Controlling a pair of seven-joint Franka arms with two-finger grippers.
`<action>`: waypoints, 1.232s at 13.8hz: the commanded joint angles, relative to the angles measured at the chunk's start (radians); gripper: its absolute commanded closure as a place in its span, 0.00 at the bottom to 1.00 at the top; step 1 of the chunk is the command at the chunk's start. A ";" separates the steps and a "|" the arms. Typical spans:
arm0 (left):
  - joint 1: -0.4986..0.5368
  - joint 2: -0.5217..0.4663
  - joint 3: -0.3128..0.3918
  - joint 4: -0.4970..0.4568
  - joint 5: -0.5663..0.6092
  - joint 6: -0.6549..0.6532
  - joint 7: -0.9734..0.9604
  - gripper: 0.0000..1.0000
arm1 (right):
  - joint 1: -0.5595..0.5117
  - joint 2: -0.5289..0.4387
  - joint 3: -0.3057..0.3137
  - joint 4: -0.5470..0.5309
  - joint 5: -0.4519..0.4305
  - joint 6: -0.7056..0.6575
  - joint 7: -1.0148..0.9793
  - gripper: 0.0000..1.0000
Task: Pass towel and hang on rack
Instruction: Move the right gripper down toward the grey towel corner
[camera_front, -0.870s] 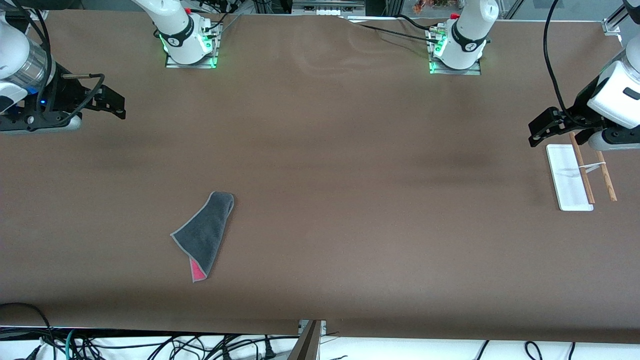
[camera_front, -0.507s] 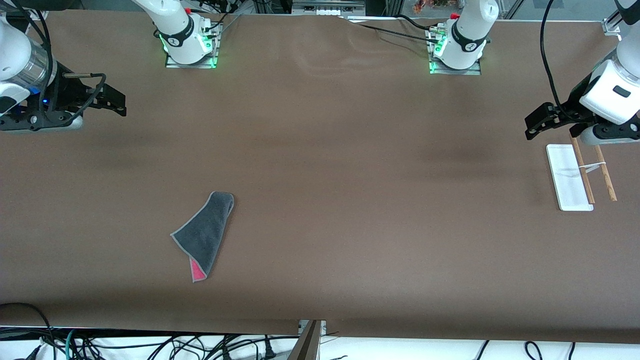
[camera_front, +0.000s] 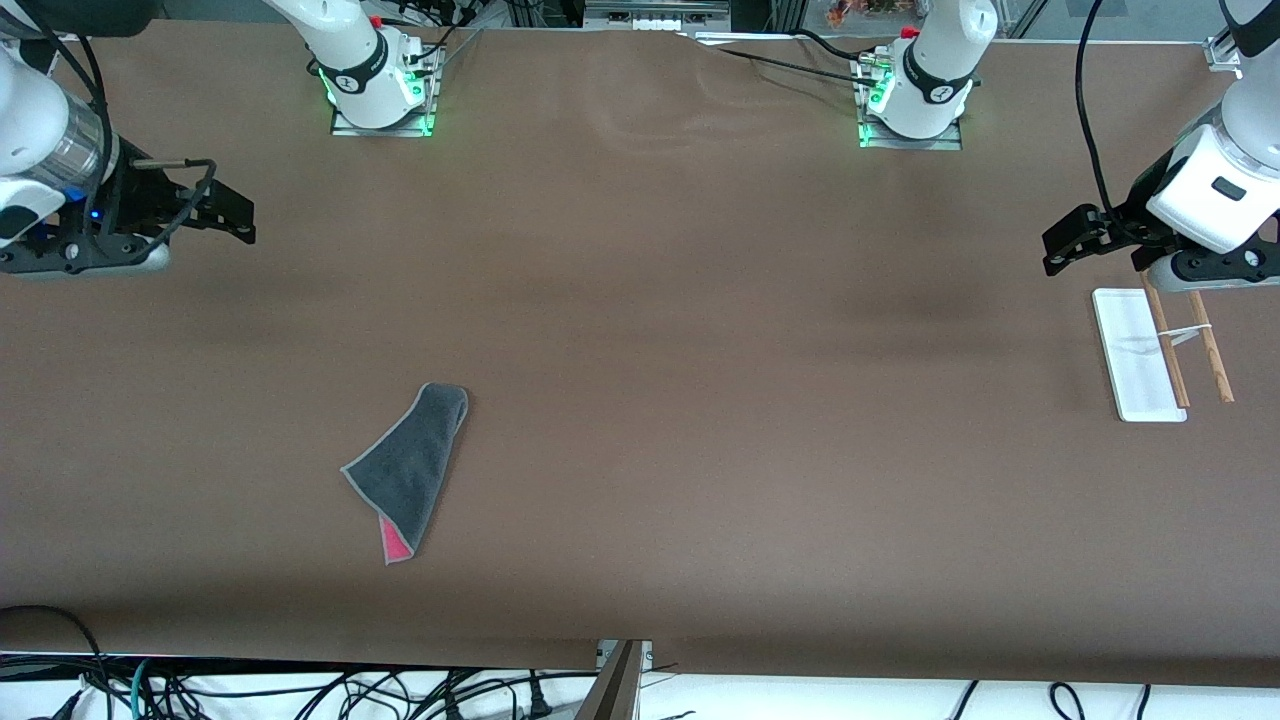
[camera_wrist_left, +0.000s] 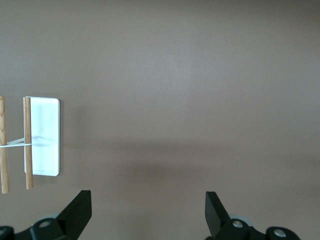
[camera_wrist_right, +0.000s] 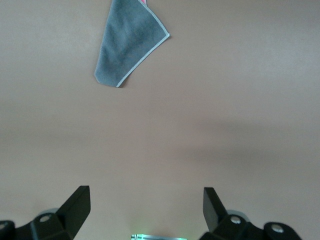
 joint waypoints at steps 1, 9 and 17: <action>-0.001 -0.002 0.011 0.004 -0.006 -0.020 0.016 0.00 | -0.001 0.015 0.001 0.015 -0.001 0.010 -0.023 0.00; -0.001 -0.002 0.013 0.004 -0.006 -0.023 0.013 0.00 | 0.000 0.211 0.001 0.015 -0.015 0.241 -0.098 0.01; -0.001 -0.002 0.013 0.004 -0.006 -0.025 0.015 0.00 | -0.027 0.601 -0.001 0.061 0.013 0.749 -0.210 0.01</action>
